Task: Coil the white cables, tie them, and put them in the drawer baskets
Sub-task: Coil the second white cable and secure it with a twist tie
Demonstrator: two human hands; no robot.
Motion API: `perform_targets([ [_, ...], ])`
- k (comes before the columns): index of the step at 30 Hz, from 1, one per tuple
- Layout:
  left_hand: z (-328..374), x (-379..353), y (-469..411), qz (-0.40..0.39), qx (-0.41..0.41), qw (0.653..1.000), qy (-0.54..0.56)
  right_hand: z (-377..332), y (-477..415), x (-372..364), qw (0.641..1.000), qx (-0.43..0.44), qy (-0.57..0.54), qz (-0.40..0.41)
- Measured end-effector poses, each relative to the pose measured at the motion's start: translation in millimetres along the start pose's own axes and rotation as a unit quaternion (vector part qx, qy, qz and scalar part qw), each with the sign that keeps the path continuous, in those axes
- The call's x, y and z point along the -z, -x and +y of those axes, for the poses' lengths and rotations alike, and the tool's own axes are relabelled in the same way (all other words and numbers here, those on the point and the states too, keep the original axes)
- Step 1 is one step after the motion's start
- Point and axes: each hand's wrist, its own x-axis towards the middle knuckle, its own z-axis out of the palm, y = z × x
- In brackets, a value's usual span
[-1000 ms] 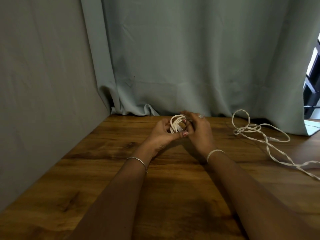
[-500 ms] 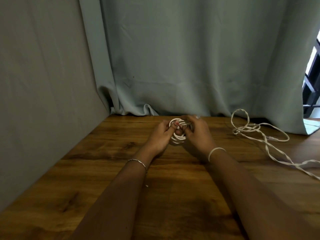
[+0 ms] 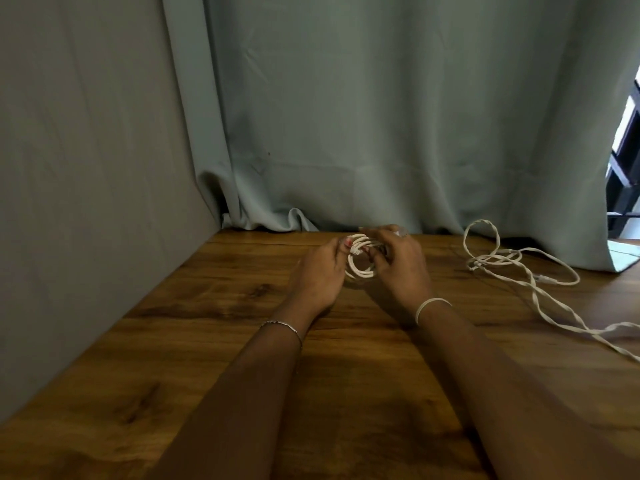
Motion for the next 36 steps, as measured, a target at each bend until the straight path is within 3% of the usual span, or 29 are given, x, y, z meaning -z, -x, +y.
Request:
perform_targets([
  [11, 5, 4, 2, -0.028, -0.006, 0.991, 0.134, -1, 3, 6, 1.000, -0.013, 0.010, 0.025],
  [16, 12, 5, 6, -0.020, -0.097, 0.995, -0.023, -9, 3, 5, 0.998, 0.018, 0.059, -0.012],
  [18, 16, 5, 8, -0.038, -0.098, 0.994, 0.004, -11, 4, 6, 0.997, 0.020, 0.065, -0.026],
  [22, 15, 5, 9, -0.111, -0.033, 0.985, 0.126, -14, 4, 11, 0.997, 0.027, 0.043, -0.059],
  [26, 9, 12, 4, -0.198, 0.108, 0.923, 0.310, -11, 7, 10, 0.994, -0.003, -0.067, -0.090],
  [29, -2, 13, 0, -0.234, 0.141, 0.914, 0.301, -1, 7, 3, 0.988, -0.022, -0.100, -0.118],
  [36, 0, 7, -3, -0.213, 0.188, 0.908, 0.308, 5, 7, -5, 0.981, -0.014, -0.114, -0.157],
])
